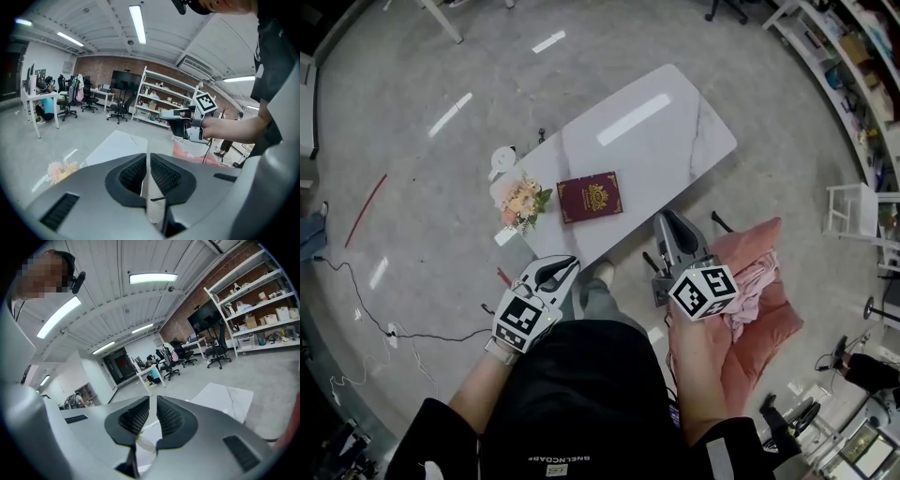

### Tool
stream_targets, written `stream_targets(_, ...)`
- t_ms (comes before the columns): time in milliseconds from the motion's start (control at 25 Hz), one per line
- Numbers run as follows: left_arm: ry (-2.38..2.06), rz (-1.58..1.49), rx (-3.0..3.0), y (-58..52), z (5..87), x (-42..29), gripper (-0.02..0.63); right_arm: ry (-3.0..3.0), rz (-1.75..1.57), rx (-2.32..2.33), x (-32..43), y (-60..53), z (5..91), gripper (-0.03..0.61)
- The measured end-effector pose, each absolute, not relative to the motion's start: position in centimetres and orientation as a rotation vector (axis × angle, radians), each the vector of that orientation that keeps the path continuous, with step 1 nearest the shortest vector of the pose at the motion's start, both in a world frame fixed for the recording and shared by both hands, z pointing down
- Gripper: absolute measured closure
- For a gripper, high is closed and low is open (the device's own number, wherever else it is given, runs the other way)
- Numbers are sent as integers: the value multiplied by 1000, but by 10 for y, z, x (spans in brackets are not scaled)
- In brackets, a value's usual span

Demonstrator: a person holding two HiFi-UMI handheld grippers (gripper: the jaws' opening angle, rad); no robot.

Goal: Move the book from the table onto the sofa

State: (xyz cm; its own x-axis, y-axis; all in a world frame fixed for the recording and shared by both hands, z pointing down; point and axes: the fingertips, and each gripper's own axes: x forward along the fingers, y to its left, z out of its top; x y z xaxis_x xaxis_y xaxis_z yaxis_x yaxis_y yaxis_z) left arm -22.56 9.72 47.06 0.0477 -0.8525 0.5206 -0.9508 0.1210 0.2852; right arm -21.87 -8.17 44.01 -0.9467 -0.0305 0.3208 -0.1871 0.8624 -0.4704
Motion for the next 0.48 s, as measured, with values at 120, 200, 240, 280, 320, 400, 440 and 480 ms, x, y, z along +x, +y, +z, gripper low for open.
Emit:
stream_targets(120, -1772, 186, 1723, 93, 490, -239, 597, -2696, 711, 189, -233, -83, 453, 534)
stream_targets(200, -1752, 181, 1706, 91, 502, -248, 597, -2674, 692, 200, -242, -82, 461, 534)
stream_targets(240, -1745, 177, 1693, 90, 509, -253, 597, -2661, 686, 204, -247, -82, 466, 534)
stream_targets(280, -1737, 168, 1676, 89, 516, -258, 597, -2647, 684, 208, -251, -82, 472, 534)
stream_targets(320, -1728, 157, 1657, 88, 523, -264, 597, -2633, 686, 211, -256, -82, 478, 534)
stream_targets(400, -1714, 143, 1621, 88, 538, -273, 597, -2603, 690, 216, -267, -83, 491, 534)
stream_targets(440, -1709, 141, 1606, 89, 546, -277, 597, -2588, 688, 219, -271, -84, 497, 534)
stream_targets(480, -1703, 139, 1589, 91, 553, -280, 597, -2574, 681, 221, -275, -84, 504, 534)
